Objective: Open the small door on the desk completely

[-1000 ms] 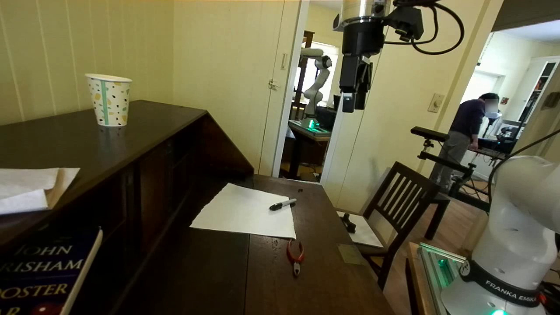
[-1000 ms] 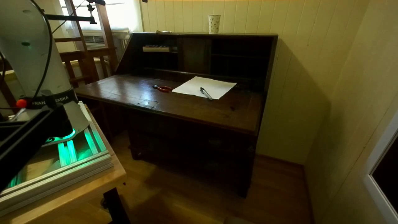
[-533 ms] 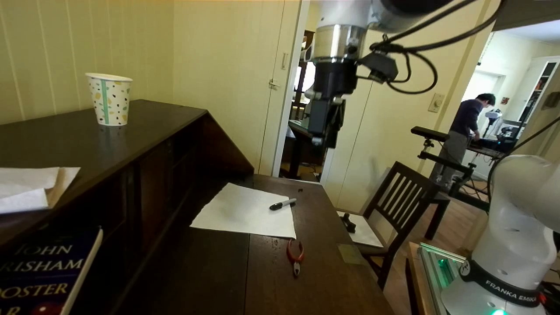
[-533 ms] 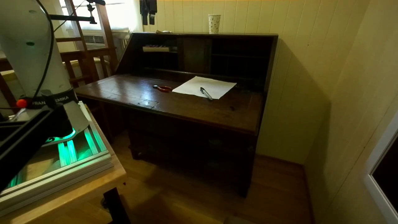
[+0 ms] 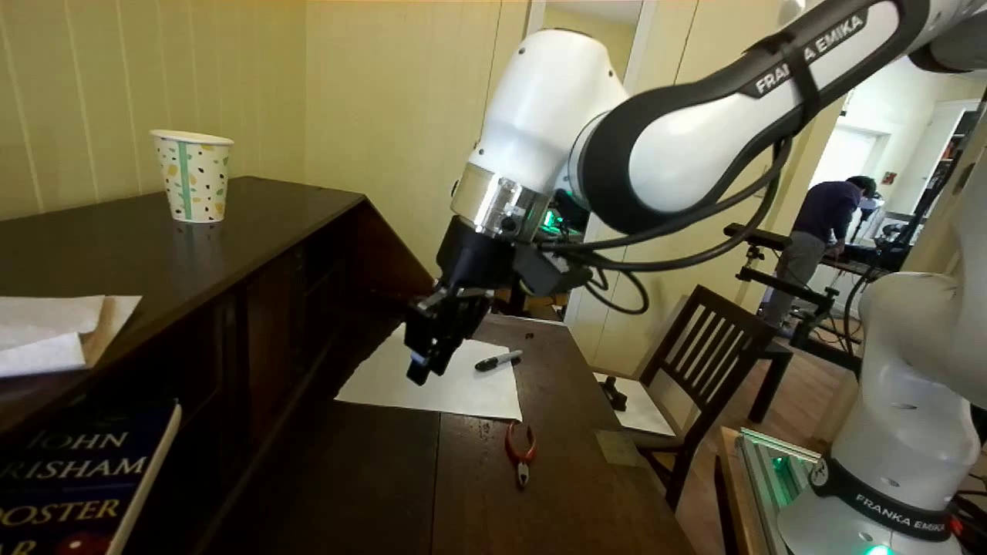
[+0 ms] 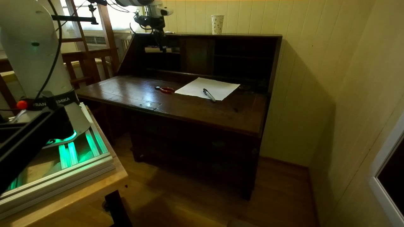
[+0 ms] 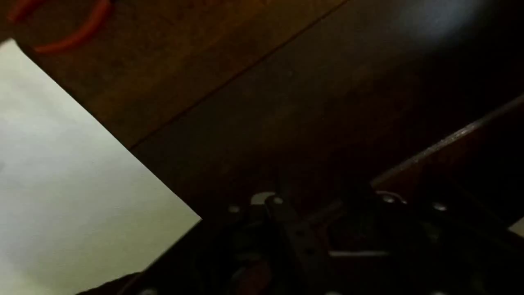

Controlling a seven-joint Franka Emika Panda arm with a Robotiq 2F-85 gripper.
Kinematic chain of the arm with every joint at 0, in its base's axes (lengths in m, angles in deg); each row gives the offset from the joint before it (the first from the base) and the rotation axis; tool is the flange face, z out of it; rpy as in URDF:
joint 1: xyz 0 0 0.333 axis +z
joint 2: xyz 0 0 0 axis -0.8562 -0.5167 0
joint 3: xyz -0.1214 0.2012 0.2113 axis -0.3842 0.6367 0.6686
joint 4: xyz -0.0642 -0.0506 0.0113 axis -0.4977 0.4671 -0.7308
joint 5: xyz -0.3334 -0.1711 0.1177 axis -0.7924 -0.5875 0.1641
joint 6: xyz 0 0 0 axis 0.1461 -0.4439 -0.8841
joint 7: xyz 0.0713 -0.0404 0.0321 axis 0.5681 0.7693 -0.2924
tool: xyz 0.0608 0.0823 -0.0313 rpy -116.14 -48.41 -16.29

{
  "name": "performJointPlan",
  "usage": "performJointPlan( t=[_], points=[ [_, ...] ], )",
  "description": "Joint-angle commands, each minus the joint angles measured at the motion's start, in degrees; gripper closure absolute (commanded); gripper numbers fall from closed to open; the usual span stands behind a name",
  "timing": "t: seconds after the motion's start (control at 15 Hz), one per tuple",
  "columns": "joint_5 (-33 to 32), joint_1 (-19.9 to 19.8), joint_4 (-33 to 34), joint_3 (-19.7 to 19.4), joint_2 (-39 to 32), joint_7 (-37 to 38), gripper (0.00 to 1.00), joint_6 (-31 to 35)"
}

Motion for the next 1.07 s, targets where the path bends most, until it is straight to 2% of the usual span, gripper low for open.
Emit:
performJointPlan(
  t=[0.0, 0.13, 0.27, 0.4, 0.53, 0.6, 0.67, 1.0],
  points=[
    [-7.4, 2.9, 2.9, -2.2, -6.8, 5.9, 0.92, 10.6],
    [-10.7, 5.2, 3.6, -4.4, -8.7, 9.7, 1.0, 14.4],
    [-17.2, 5.9, 4.4, -5.6, -9.7, 14.5, 1.0, 17.9],
    [-19.4, 6.5, 5.3, -6.4, -10.6, 16.0, 1.0, 20.6],
    [-18.7, 6.5, 6.0, -6.1, -11.4, 15.4, 1.0, 22.2],
    [-16.0, 5.6, 6.4, -4.7, -11.9, 13.4, 1.0, 22.1],
    [-16.7, 5.5, 4.7, -5.2, -10.2, 13.4, 0.99, 20.9],
    [-16.7, 5.5, 5.4, -4.9, -11.0, 13.4, 0.99, 21.2]
  ],
)
